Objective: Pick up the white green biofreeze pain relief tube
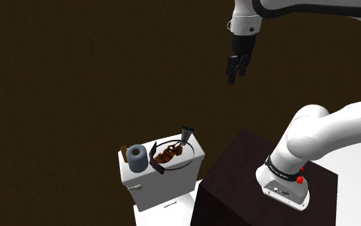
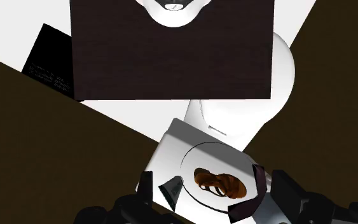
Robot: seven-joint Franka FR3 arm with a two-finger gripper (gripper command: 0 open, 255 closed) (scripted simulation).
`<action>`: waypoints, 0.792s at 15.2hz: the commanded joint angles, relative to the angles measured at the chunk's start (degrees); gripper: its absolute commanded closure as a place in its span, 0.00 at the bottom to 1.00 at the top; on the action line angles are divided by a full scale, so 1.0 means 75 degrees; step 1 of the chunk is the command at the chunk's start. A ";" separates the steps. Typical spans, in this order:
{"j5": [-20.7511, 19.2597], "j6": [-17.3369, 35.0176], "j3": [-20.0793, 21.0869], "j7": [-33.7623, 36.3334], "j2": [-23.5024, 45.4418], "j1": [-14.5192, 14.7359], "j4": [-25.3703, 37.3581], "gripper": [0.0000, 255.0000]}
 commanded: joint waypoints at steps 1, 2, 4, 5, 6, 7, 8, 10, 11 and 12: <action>0.0000 0.0000 0.0000 0.0000 0.0000 0.0000 0.0000 0.00; -0.0013 0.0305 -0.0060 -0.0106 0.0022 0.0005 -0.0231 0.00; -0.0034 0.0924 -0.0178 -0.0317 0.0109 0.0012 -0.0660 0.00; -0.0042 0.1239 -0.0237 -0.0423 0.0174 0.0016 -0.0858 0.00; -0.0049 0.1556 -0.0296 -0.0529 0.0254 0.0019 -0.1044 0.00; -0.0054 0.1878 -0.0355 -0.0636 0.0350 0.0023 -0.1220 0.00; -0.0057 0.2202 -0.0414 -0.0743 0.0461 0.0028 -0.1383 0.00; -0.0052 0.2861 -0.0531 -0.0963 0.0731 0.0037 -0.1674 0.00; -0.0045 0.3194 -0.0590 -0.1076 0.0889 0.0044 -0.1800 0.00; -0.0036 0.3530 -0.0652 -0.1189 0.1064 0.0057 -0.1914 0.00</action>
